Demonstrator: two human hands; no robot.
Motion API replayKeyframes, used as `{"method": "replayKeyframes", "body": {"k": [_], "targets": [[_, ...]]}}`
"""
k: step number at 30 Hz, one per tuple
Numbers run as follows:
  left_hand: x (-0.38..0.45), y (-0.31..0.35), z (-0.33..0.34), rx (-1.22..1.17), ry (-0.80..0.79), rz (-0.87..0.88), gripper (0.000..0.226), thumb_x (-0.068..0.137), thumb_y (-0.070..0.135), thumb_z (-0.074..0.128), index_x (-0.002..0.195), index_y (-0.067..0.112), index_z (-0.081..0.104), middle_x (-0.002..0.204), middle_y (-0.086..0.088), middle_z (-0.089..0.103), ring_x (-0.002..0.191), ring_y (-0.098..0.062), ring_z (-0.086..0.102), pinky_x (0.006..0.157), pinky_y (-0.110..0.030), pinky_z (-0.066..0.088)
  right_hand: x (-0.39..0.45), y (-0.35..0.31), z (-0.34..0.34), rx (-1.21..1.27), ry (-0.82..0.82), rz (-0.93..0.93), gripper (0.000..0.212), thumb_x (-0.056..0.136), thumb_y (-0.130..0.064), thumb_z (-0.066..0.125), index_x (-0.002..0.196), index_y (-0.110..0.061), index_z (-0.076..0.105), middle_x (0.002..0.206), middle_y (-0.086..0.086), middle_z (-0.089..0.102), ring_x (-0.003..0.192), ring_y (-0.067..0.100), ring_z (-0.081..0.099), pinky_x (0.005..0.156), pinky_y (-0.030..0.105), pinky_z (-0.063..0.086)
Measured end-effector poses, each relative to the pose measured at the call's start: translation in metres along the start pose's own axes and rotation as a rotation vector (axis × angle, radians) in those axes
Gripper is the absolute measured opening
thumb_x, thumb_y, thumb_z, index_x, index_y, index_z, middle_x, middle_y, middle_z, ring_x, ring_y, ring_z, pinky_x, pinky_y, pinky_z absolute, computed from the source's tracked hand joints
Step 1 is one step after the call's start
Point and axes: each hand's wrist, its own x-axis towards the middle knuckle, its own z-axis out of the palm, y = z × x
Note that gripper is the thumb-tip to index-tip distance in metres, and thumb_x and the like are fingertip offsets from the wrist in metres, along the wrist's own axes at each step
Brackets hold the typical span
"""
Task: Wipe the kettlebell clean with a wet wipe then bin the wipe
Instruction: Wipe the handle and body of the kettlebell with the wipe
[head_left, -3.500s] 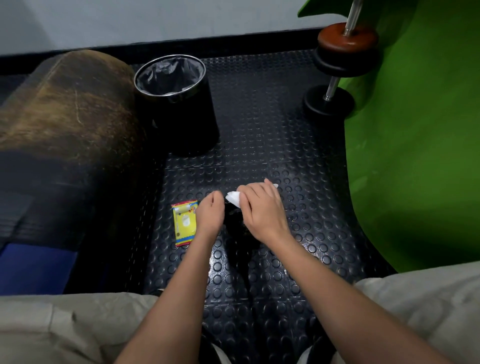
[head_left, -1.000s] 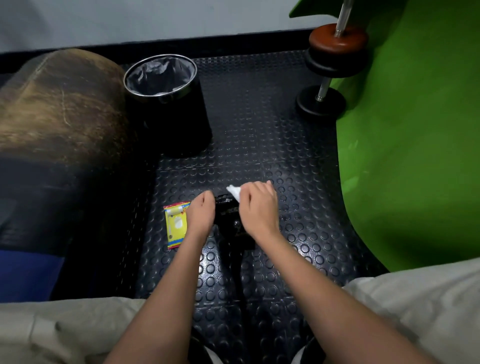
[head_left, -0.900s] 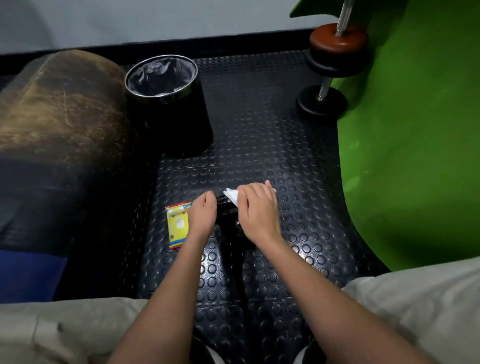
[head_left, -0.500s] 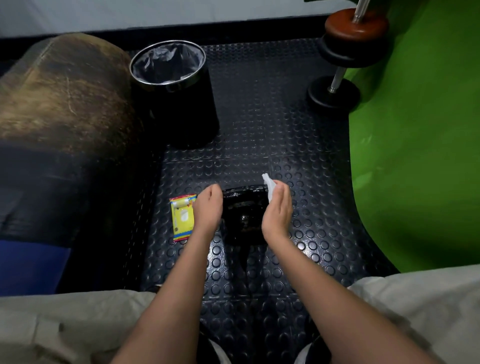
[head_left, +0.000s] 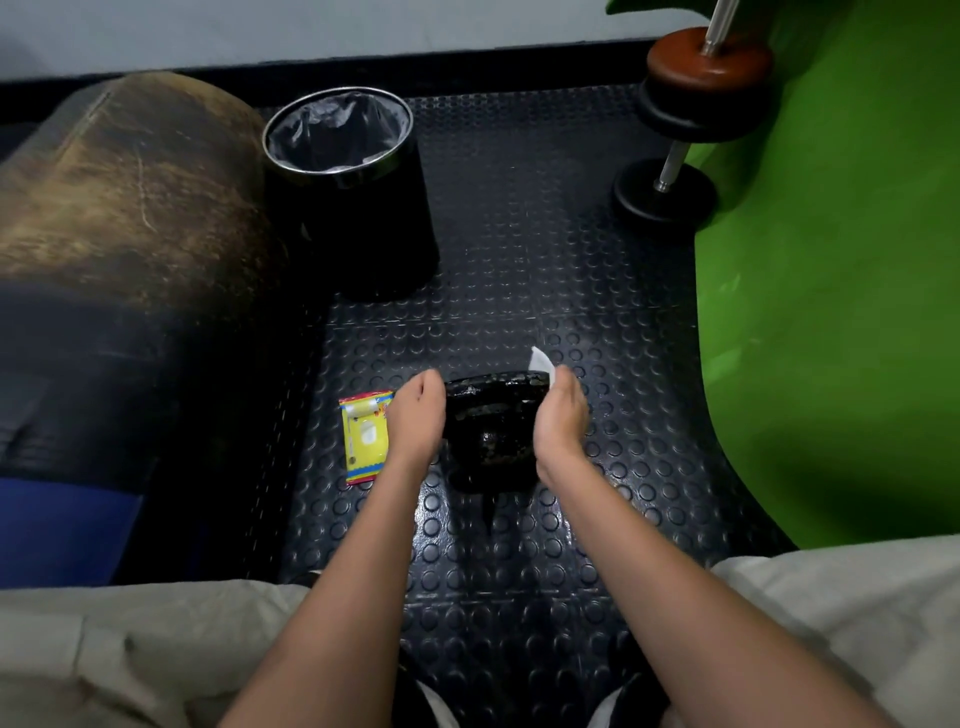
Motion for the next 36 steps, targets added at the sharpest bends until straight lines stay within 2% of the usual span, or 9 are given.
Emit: {"method": "replayKeyframes", "body": {"k": [2, 6, 10, 16, 20, 22, 27, 31, 36], "targets": [[0.001, 0.000, 0.001, -0.006, 0.003, 0.001, 0.034, 0.097, 0.028, 0.035, 0.065, 0.020, 0.028, 0.062, 0.003, 0.034, 0.064, -0.018, 0.031, 0.056, -0.037, 0.024, -0.007, -0.004, 0.003, -0.192, -0.002, -0.298, 0.031, 0.105, -0.026, 0.037, 0.086, -0.020, 0.061, 0.087, -0.005, 0.058, 0.085, 0.016, 0.051, 0.074, 0.030, 0.041], [0.002, -0.002, 0.000, -0.005, 0.005, 0.006, 0.030, 0.093, 0.030, 0.034, 0.065, 0.020, 0.034, 0.064, 0.003, 0.041, 0.067, -0.019, 0.035, 0.059, -0.036, 0.029, -0.012, 0.007, 0.010, -0.676, -0.094, -0.931, 0.035, 0.103, -0.024, 0.037, 0.094, -0.019, 0.070, 0.094, -0.009, 0.067, 0.095, 0.011, 0.056, 0.121, 0.035, 0.023], [-0.001, 0.000, -0.001, -0.019, -0.010, 0.006, 0.029, 0.096, 0.027, 0.035, 0.068, 0.018, 0.037, 0.067, 0.001, 0.042, 0.066, -0.017, 0.035, 0.059, -0.035, 0.030, -0.005, 0.017, 0.001, -0.786, -0.142, -1.126, 0.034, 0.107, -0.029, 0.035, 0.108, -0.021, 0.068, 0.104, -0.009, 0.067, 0.106, 0.012, 0.056, 0.125, 0.034, 0.014], [0.000, -0.003, 0.000, -0.028, -0.015, 0.019, 0.032, 0.096, 0.027, 0.037, 0.065, 0.021, 0.029, 0.061, 0.005, 0.034, 0.061, -0.015, 0.030, 0.054, -0.033, 0.023, 0.008, 0.026, -0.016, -0.567, -0.005, -0.900, 0.043, 0.108, -0.032, 0.027, 0.108, -0.017, 0.067, 0.102, -0.010, 0.064, 0.102, 0.012, 0.056, 0.120, 0.042, 0.027], [0.000, -0.002, 0.002, -0.044, -0.005, 0.004, 0.033, 0.096, 0.027, 0.036, 0.065, 0.021, 0.028, 0.060, 0.005, 0.033, 0.060, -0.015, 0.029, 0.053, -0.033, 0.022, 0.007, 0.009, -0.020, -0.340, -0.097, -0.340, 0.038, 0.108, -0.039, 0.029, 0.098, -0.023, 0.063, 0.090, -0.012, 0.059, 0.091, 0.014, 0.056, 0.086, 0.037, 0.045], [0.001, -0.002, 0.002, -0.053, 0.000, -0.003, 0.032, 0.095, 0.027, 0.036, 0.065, 0.021, 0.028, 0.060, 0.005, 0.032, 0.060, -0.015, 0.029, 0.053, -0.033, 0.022, 0.011, 0.002, -0.019, -0.226, -0.146, -0.072, 0.043, 0.105, -0.045, 0.031, 0.104, -0.017, 0.065, 0.105, 0.001, 0.067, 0.096, 0.018, 0.061, 0.079, 0.034, 0.045], [0.000, -0.001, 0.001, -0.043, -0.010, -0.006, 0.032, 0.095, 0.029, 0.035, 0.064, 0.021, 0.028, 0.060, 0.005, 0.033, 0.060, -0.016, 0.030, 0.054, -0.033, 0.023, 0.017, 0.001, -0.026, 0.082, -0.280, 0.304, 0.041, 0.106, -0.041, 0.033, 0.114, -0.018, 0.067, 0.095, 0.005, 0.071, 0.083, 0.015, 0.064, 0.061, 0.030, 0.047], [0.000, -0.003, 0.001, -0.044, -0.020, 0.006, 0.034, 0.096, 0.030, 0.035, 0.064, 0.020, 0.028, 0.059, 0.005, 0.033, 0.061, -0.016, 0.030, 0.055, -0.034, 0.023, 0.015, 0.000, -0.020, 0.026, -0.206, 0.254, 0.043, 0.103, -0.043, 0.034, 0.111, -0.018, 0.068, 0.101, 0.008, 0.071, 0.087, 0.021, 0.066, 0.067, 0.033, 0.052], [0.000, -0.002, 0.001, -0.031, -0.008, 0.006, 0.033, 0.097, 0.028, 0.036, 0.065, 0.020, 0.029, 0.061, 0.004, 0.034, 0.062, -0.016, 0.031, 0.055, -0.034, 0.023, 0.004, -0.005, -0.009, -0.397, -0.095, -0.383, 0.036, 0.103, -0.029, 0.038, 0.079, -0.018, 0.063, 0.081, -0.005, 0.062, 0.086, 0.019, 0.057, 0.084, 0.035, 0.044]]}}
